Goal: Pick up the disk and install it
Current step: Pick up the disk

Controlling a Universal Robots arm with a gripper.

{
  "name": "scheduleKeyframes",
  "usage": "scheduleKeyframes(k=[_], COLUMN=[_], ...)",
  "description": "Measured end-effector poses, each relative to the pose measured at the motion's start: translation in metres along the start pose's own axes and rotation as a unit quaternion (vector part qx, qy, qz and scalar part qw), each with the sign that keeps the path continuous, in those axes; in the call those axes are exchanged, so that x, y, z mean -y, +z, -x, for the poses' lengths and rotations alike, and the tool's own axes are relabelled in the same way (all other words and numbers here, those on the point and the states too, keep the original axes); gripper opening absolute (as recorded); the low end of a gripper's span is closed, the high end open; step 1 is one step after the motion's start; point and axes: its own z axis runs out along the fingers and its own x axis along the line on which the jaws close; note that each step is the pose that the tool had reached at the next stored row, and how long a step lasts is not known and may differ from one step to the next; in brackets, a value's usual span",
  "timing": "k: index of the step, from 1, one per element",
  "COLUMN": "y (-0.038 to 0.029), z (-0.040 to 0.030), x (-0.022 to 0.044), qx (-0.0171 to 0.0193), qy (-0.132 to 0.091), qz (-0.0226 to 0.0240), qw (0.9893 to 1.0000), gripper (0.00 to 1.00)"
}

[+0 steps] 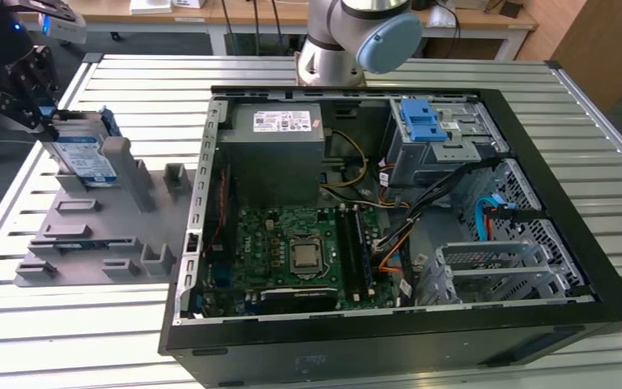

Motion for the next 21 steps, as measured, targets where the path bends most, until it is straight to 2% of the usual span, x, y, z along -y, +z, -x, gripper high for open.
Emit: scheduleKeyframes(k=[7, 15, 21], y=[0.0000, -0.0052, -0.0063], z=[0.0000, 0.0001, 0.0001], x=[-0.0001, -0.0002, -0.0002], qx=[0.0000, 0.0001, 0.0001], qy=[0.000, 0.000, 0.000], qz=[-0.0001, 0.0000, 0.0000], qw=[1.0000, 1.0000, 1.0000], gripper=[0.36, 0.36, 0.36])
